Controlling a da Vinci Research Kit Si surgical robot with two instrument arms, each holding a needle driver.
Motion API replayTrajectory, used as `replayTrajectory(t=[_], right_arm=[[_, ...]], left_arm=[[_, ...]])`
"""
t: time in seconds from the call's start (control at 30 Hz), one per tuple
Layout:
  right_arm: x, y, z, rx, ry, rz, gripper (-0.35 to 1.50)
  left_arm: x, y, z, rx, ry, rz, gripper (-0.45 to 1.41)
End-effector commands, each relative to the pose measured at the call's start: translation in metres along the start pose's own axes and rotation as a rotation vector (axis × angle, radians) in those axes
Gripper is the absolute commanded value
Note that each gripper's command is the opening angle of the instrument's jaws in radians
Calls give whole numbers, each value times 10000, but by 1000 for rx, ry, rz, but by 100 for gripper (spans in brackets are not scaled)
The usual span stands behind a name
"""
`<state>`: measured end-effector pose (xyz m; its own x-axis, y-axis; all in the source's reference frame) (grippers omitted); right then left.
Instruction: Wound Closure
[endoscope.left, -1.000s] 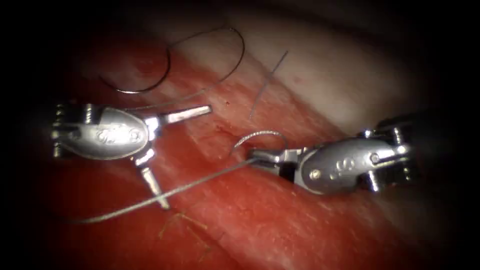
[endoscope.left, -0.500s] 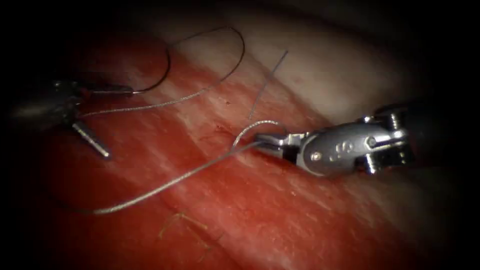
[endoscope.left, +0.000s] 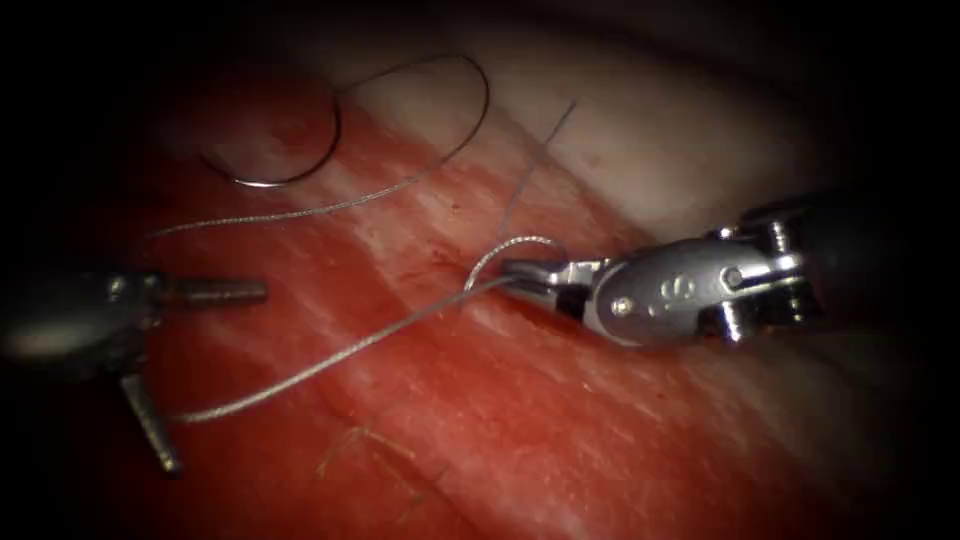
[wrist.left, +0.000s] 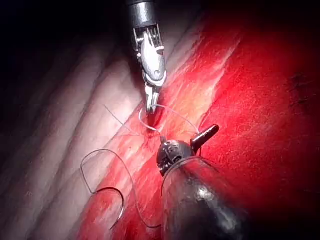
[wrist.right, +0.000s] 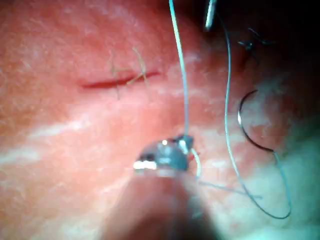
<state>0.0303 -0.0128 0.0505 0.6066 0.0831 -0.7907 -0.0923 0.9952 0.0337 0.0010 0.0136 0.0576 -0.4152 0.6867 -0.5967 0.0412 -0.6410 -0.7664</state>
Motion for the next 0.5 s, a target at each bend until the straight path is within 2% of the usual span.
replayTrajectory(t=[0.03,0.13,0.2,0.27,0.3,0.33,0.5], right_arm=[[1,-5,6,0,0,0,-35],[2,-6,5,0,0,0,-35],[2,-6,5,1,0,0,-35],[2,-7,4,1,1,0,-35],[2,-7,3,2,1,0,-35],[2,-7,2,2,1,0,-35],[1,-7,2,2,1,-1,-35]], left_arm=[[-13,-5,16,20,-25,9,98],[-26,-12,27,62,-48,19,81],[-27,-14,29,82,-57,20,78],[-30,-17,30,92,-78,21,39],[-31,-16,29,92,-102,20,-15],[-31,-13,27,92,-114,20,-43],[-30,-5,25,89,-118,19,-45]])
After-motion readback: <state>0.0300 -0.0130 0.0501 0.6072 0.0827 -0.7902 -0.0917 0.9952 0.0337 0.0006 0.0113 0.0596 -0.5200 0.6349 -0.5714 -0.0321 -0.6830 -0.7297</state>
